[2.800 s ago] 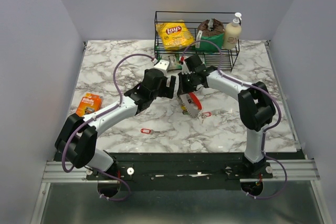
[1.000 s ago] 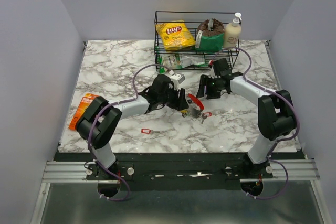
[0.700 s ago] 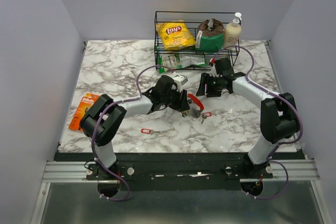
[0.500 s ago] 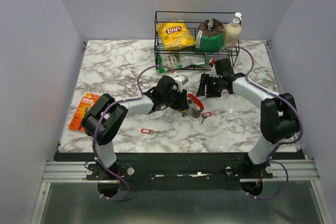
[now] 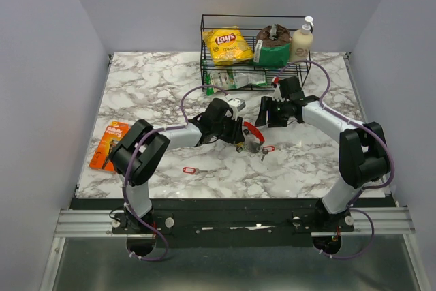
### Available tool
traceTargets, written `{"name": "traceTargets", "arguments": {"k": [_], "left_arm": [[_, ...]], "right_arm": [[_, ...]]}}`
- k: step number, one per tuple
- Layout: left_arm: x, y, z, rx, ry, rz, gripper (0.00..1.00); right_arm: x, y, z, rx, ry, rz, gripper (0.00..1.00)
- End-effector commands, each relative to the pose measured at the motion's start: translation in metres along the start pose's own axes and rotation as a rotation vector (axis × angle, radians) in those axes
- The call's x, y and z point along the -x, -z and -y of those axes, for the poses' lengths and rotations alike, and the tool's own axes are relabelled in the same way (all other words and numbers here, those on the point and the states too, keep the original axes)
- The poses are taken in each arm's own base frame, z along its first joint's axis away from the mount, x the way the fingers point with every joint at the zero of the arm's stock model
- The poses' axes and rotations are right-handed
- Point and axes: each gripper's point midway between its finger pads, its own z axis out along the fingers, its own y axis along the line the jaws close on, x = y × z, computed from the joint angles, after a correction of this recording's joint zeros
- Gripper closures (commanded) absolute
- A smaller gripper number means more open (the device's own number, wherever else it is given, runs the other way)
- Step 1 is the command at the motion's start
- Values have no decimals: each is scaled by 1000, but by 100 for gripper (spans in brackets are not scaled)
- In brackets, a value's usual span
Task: Put the keys on the keyring
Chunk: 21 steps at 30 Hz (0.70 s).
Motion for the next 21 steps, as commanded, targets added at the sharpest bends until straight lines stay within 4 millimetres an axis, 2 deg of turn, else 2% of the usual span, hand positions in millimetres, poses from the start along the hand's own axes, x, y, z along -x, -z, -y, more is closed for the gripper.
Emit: {"name": "traceTargets", "arguments": {"k": [1,13,21], "left_arm": [[1,-6,-1,9,-15,-3,61],[-7,-10,-9,30,-13,-12,67],[-5,-11,-11,40,-26,-9,81]], "right_arm": [[5,8,-7,29,18,28,32],[8,14,-10,42,26,43,32],[13,23,-18,79,57,73,32]]}}
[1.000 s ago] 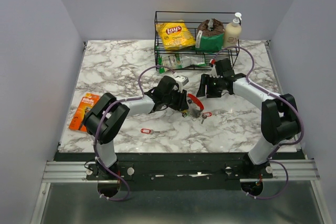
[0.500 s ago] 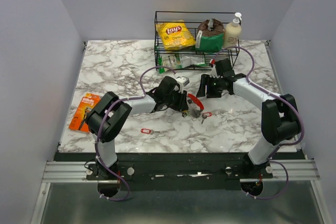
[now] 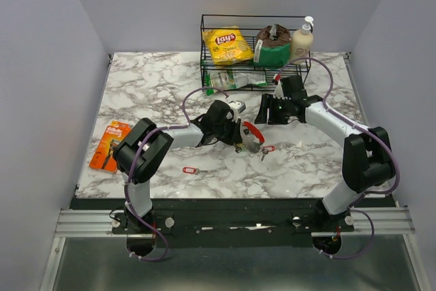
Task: Put the keys on the keyring
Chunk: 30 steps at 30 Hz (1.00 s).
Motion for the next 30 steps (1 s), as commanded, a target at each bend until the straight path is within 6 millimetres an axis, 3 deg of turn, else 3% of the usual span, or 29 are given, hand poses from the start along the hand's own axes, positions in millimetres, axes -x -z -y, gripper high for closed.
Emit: {"name": "traceTargets", "arguments": {"k": [1,6,18,25,30], "left_arm": [[6,-2,-4,26,-26,20,84],[8,1,-3,28,-38,28,100],[20,16,7,5,-111,56,100],[31,39,31,-84,-203,82,100],[36,59,50,-159,-284,89,100]], "right_arm": [[6,10,-11,59,44,37,31],[8,18,-17,85,78,62,29],[12,40,-40,201,186,115,26],[12,67,-66,345,283,210,13],[10,85,-83,435,362,264,11]]}}
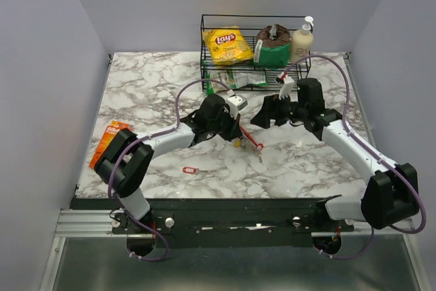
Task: Put the keys on the keyring
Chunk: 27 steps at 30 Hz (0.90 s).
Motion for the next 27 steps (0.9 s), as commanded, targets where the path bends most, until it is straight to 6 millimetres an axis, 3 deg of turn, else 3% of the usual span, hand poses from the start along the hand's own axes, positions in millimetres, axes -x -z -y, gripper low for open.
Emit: {"name": "traceTargets", "arguments": {"k": [1,8,11,13,15,22,27], "left_arm": [[16,27,29,-111,-111,29,100],[40,62,53,-163,-195,134,100],[55,76,64,-180,-205,198,100],[65,85,71,-195,-219,246,100],[67,89,75,-210,-209,268,100],[82,101,94,-289,-197,349,100],[87,103,99,-317,-185,357,100]], "right_arm": [[13,12,-28,143,115,81,11],[18,23,-49,235,174,122,12],[22,31,-65,308,208,154,16],[20,37,-78,383,216,160,26],[23,44,-90,446,231,188,36],[25,67,-124,622,298,232,39],[22,64,-121,601,303,219,39]]}}
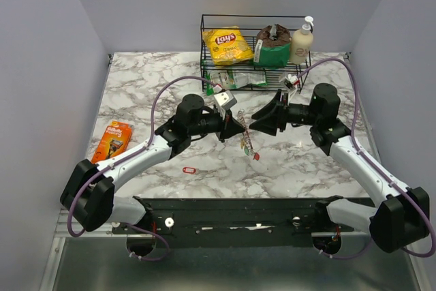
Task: Put the keys on the keyring
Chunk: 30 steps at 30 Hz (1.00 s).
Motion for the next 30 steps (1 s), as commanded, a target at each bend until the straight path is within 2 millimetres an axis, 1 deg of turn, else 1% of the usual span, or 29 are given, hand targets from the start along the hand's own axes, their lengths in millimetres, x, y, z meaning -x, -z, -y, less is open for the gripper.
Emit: {"name": "traceTargets", "arguments": {"k": [1,2,3,4,5,6,7,8,9,10,11,12,13,14,15,16,17,18,19,20,21,22,23,26,30], "left_arm": [[24,1,18,-77,-16,67,100],[28,1,18,-75,-22,68,100],[28,1,18,-75,-20,59,100],[19,0,15,-64,3,16,100],[25,-1,15,-61,-8,13,100],[24,-2,14,-59,0,-4,100],[15,-2,12,-54,20,-48,100],[20,-2,13,-57,14,-50,100],[20,-2,13,-54,14,-61,100],[12,1,11,-40,33,-103,100],[19,2,10,-27,24,-103,100],[19,3,10,-19,29,-117,100],[11,7,9,0,54,-165,100],[21,8,9,8,39,-162,100],[20,10,8,20,42,-182,100],[13,13,7,35,62,-227,100],[20,15,7,39,47,-229,100],[20,17,6,50,46,-243,100],[11,20,6,55,70,-292,100],[19,20,7,53,48,-294,100],[17,22,7,59,54,-312,100],[6,24,6,62,79,-366,100],[12,24,7,60,67,-368,100],[4,26,8,53,81,-428,100],[5,27,10,49,78,-435,100]], "right_arm": [[-3,1,-9,40,20,-12,39],[-7,0,-5,21,11,-15,40],[-8,0,-2,9,16,-17,40],[-10,0,1,-4,7,-22,40],[-11,1,6,-38,3,-19,40],[-13,1,9,-52,5,-21,41],[-15,2,11,-65,1,-25,42],[-17,2,16,-88,-2,-26,43],[-21,2,19,-98,-8,-33,43],[-24,2,21,-105,-10,-36,43],[-26,2,23,-109,-15,-39,44],[-29,2,23,-107,-17,-44,45],[-34,2,24,-107,-22,-50,44],[-34,3,23,-107,-21,-49,45],[-35,3,24,-108,-18,-49,45],[-34,4,22,-104,-9,-45,45],[-35,4,21,-104,-5,-44,45],[-35,4,21,-102,-2,-45,45],[-34,4,19,-95,7,-41,45],[-34,4,17,-83,6,-43,45],[-35,4,15,-77,2,-44,45],[-33,4,14,-67,7,-38,45],[-34,3,11,-46,6,-40,45],[-33,3,7,-17,8,-38,42],[-34,1,2,20,-3,-38,40]]}}
